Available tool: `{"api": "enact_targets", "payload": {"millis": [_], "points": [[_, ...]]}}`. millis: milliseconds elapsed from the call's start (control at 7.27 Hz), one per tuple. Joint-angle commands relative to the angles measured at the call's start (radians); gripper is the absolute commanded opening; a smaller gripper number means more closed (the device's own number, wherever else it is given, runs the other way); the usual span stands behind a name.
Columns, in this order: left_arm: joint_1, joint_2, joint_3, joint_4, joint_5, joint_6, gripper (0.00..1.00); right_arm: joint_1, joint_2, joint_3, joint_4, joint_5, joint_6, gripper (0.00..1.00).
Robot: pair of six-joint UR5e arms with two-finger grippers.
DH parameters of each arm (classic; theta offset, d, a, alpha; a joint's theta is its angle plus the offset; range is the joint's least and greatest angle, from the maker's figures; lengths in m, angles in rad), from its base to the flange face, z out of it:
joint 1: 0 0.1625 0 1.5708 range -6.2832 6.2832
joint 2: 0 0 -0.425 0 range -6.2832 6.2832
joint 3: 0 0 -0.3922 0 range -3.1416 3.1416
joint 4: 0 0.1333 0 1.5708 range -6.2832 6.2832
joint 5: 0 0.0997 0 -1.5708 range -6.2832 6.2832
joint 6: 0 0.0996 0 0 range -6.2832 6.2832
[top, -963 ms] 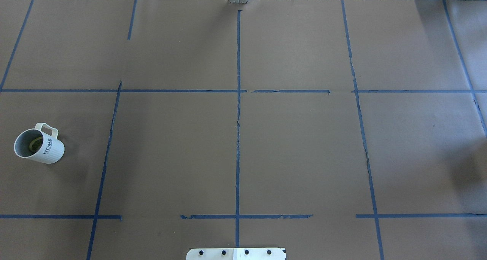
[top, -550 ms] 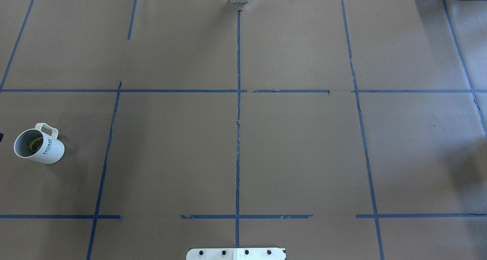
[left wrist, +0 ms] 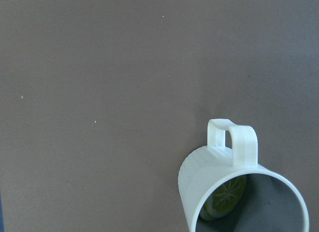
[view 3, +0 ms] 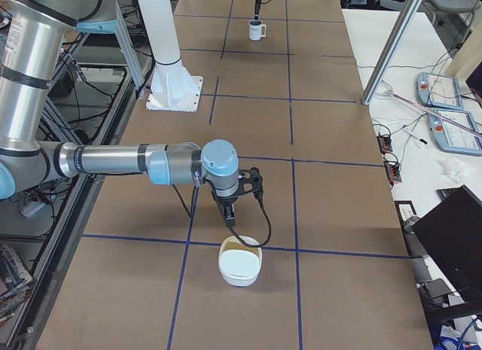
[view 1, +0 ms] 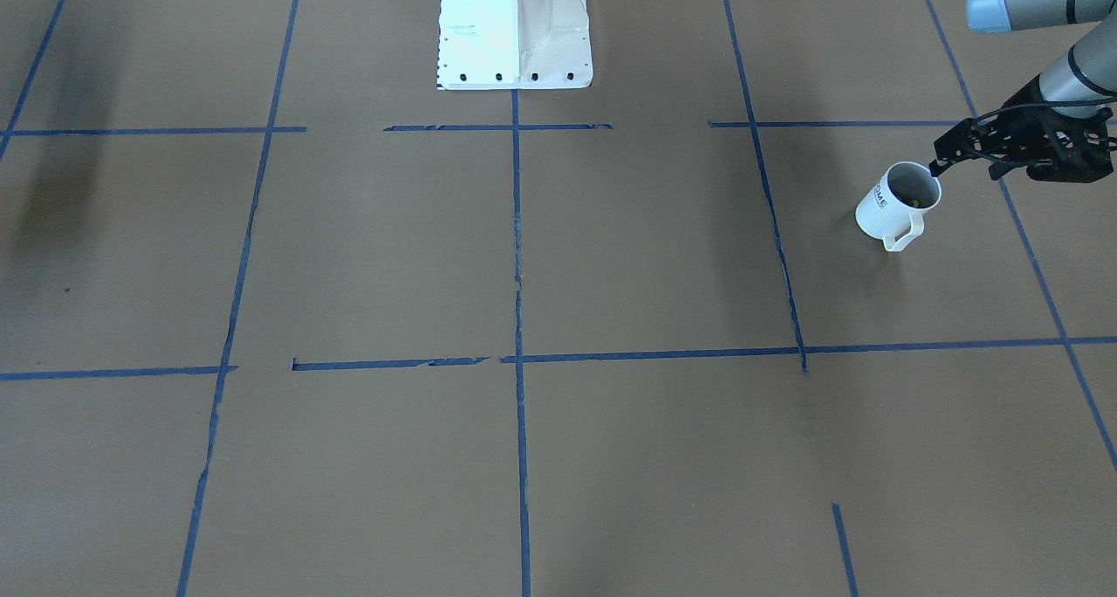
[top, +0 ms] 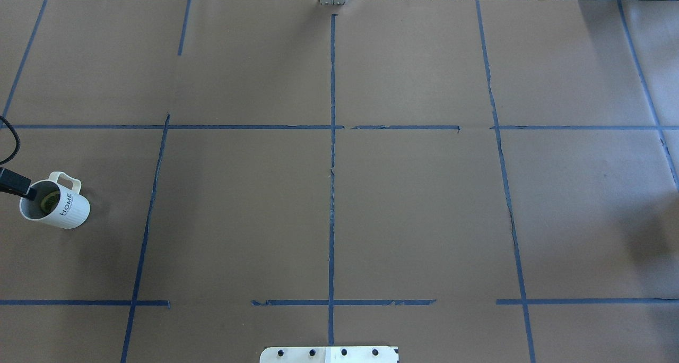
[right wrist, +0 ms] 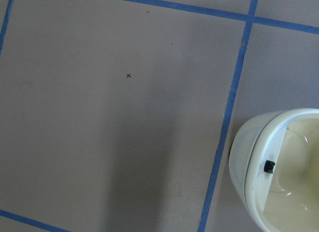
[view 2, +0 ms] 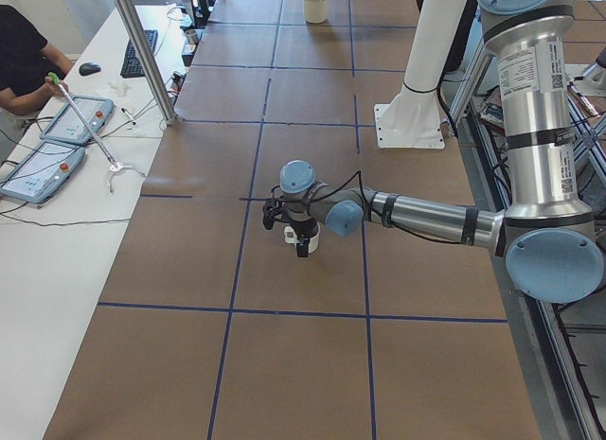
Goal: Left arm hands cup to right arm to dump lemon
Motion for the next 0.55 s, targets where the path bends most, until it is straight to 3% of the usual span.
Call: {"api": "enact_targets", "payload": {"millis": [0,413], "points": [[0.032,-0.022,0.032,0.0,0.001,0.0,0.88,-0.002,0.0,0.001,0.013,0.0,0.0,1.0],[0.047,-0.022,0.032,0.001,0.002,-0.001,0.14,-0.002,0.0,0.001,0.013,0.0,0.0,1.0]]}}
